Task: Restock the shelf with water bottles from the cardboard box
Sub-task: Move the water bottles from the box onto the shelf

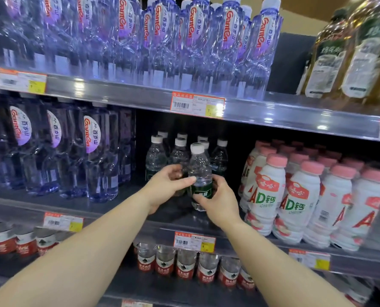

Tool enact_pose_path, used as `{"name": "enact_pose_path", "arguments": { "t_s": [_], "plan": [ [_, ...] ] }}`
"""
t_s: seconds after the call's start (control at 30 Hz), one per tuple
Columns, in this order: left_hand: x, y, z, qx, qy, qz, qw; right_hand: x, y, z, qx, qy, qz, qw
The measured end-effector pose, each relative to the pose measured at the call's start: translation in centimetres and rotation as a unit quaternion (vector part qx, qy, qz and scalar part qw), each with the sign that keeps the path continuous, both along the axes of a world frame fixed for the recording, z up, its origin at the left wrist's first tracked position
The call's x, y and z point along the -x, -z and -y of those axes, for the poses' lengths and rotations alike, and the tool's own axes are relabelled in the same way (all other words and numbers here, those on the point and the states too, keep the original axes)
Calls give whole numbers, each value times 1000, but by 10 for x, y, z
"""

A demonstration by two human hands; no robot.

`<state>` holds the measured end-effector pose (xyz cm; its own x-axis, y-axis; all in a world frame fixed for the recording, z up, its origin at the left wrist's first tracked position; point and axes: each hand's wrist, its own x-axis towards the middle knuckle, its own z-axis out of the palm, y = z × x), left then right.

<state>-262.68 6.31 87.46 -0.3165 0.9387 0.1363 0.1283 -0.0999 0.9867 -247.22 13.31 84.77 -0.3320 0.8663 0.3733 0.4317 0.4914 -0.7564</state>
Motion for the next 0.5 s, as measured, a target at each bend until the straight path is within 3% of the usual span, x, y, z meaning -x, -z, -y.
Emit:
{"name": "enact_pose_path", "arguments": {
  "t_s": [0.17,0.5],
  "plan": [
    [28,13,10,20,-45,-26,998,-9,12,-30,44,123,-32,991],
    [55,20,23,27,-63,-49,996,2,9,-50,59,128,-35,989]
  ]
}}
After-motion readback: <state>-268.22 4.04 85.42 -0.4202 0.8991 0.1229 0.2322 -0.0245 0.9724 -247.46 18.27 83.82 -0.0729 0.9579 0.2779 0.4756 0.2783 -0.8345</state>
